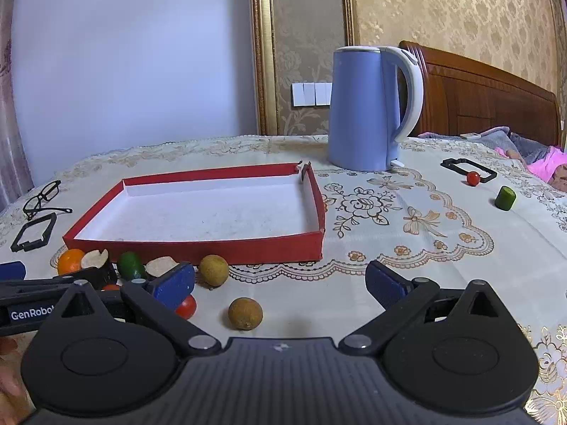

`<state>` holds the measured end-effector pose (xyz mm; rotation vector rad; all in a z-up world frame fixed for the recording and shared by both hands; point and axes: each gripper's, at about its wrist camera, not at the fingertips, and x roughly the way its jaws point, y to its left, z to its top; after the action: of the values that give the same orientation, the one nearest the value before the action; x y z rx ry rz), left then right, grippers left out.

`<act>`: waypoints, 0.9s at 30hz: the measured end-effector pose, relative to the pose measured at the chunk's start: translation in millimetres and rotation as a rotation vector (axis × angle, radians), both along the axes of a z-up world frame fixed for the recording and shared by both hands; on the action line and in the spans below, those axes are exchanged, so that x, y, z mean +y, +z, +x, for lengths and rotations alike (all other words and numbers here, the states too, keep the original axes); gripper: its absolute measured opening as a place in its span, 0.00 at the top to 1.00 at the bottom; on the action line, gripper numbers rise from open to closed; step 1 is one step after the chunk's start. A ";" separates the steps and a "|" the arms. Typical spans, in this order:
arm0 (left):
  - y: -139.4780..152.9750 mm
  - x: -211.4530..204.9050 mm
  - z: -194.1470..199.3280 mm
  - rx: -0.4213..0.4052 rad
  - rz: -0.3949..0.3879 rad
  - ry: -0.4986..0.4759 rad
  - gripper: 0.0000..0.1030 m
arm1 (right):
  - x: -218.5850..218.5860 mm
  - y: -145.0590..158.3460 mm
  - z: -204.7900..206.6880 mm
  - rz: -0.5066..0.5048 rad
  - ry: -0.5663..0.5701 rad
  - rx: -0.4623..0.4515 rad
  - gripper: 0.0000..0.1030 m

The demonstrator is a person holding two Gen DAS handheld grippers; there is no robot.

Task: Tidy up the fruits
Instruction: 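Move the right tool toward the green tomatoes beside the tray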

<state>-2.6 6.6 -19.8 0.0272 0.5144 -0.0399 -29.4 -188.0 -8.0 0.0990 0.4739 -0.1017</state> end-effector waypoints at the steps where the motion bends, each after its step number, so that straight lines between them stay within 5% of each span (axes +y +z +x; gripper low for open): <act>1: -1.5 0.8 0.9 0.004 -0.003 0.000 0.00 | -0.7 -0.2 -1.3 -0.002 0.003 -0.003 0.00; 27: -21.1 -6.1 20.3 0.047 0.022 -0.003 0.00 | -9.5 -12.0 -9.0 -0.003 0.047 0.017 0.00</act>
<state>17.7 0.5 -41.0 0.0487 0.5617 -0.0381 -38.4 -197.5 -20.0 0.0839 0.4930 -0.0569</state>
